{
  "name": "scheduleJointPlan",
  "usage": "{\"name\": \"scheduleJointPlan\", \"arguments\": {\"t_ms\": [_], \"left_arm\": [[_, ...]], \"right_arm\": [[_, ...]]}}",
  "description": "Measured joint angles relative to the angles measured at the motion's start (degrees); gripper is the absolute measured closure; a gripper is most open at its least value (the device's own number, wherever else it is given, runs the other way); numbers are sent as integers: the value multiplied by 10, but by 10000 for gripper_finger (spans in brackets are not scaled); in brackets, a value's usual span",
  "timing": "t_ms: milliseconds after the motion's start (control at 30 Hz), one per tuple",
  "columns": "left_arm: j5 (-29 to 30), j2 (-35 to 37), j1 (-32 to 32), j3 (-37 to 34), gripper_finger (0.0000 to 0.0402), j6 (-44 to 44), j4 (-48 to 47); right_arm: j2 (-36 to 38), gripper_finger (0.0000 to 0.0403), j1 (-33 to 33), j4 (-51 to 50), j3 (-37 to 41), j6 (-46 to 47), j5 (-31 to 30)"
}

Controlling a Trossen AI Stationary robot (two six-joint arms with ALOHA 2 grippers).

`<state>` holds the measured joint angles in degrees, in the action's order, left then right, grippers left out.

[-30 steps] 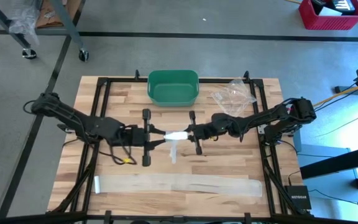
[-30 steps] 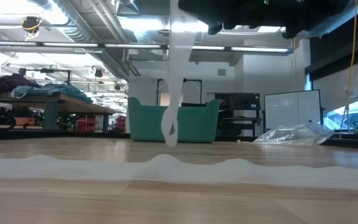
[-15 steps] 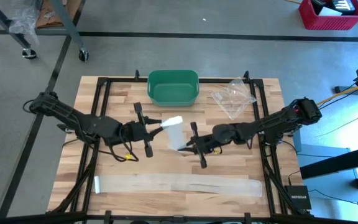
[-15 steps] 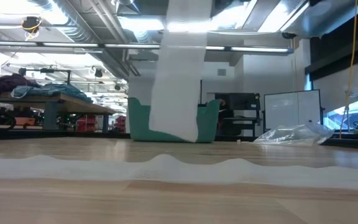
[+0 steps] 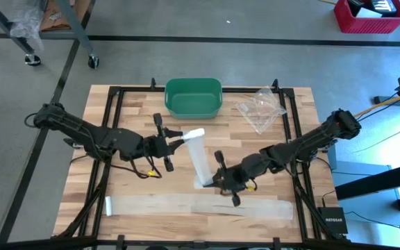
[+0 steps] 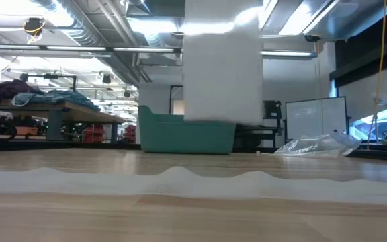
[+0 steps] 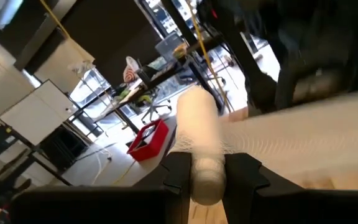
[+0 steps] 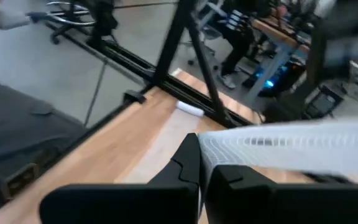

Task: Roll bandage
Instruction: Roll the top white bandage

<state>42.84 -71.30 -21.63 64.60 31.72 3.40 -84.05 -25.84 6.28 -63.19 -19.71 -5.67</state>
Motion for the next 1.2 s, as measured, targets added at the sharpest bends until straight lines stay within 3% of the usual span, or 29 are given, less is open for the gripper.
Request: {"name": "scheduleJointPlan", "arguments": {"t_ms": [333, 500, 700, 933, 1033, 1200], "left_arm": [[-1, 0, -1, -52, 347, 13, 5], [-13, -18, -5, -79, 347, -27, 9], [-28, -73, -10, -100, 347, -104, 5], [-35, -119, -28, -100, 347, -137, 53], [-67, -119, -25, -100, 347, -147, 55], [-81, -119, -8, -100, 347, -187, 55]], "right_arm": [[0, 395, -36, -35, -120, -26, -79], [0, 391, -1, -34, -156, -25, -107], [-1, 384, 69, -39, -160, 1, -107], [-4, 383, 159, -79, -160, 38, -102], [-9, 364, 192, -100, -159, 70, -91], [-25, 288, 234, -119, -151, 112, -60]]}}
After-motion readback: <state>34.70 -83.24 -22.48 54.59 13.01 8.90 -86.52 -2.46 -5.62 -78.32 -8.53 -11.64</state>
